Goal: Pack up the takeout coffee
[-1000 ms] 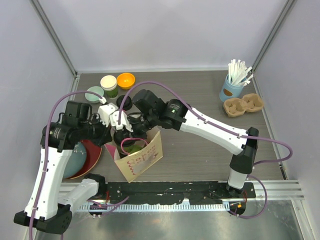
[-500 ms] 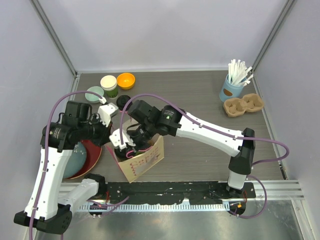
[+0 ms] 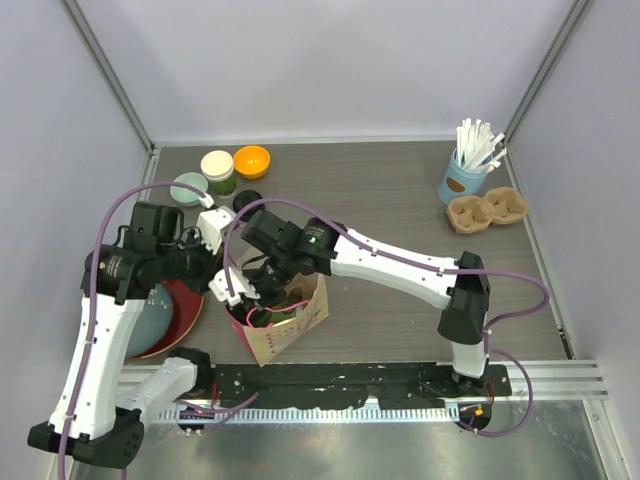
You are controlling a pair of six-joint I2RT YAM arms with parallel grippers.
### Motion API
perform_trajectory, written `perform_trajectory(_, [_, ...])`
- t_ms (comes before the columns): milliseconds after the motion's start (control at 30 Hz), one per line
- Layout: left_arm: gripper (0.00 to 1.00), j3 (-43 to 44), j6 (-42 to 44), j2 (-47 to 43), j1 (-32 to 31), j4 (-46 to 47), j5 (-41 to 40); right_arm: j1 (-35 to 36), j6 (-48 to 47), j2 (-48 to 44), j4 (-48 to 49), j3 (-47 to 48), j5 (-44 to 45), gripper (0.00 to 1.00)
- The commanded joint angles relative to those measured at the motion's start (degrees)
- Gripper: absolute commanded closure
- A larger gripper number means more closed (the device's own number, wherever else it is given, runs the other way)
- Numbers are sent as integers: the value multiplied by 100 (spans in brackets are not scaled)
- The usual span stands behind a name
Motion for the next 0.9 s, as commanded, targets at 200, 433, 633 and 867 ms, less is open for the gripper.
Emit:
perform_trajectory(200, [100, 119, -14, -43, 3, -9, 208, 8, -54, 537, -164, -417, 286, 99])
perform_trajectory(433, [100, 163, 12, -34, -6, -36, 146, 8, -28, 792, -120, -522, 198, 99])
perform_trajectory(633, [100, 171, 30, -34, -6, -36, 120, 17, 34, 854, -41, -601, 259, 99])
perform_trajectory(867, [100, 171, 56, -43, 3, -62, 85, 17, 87, 907, 21, -619, 392, 99])
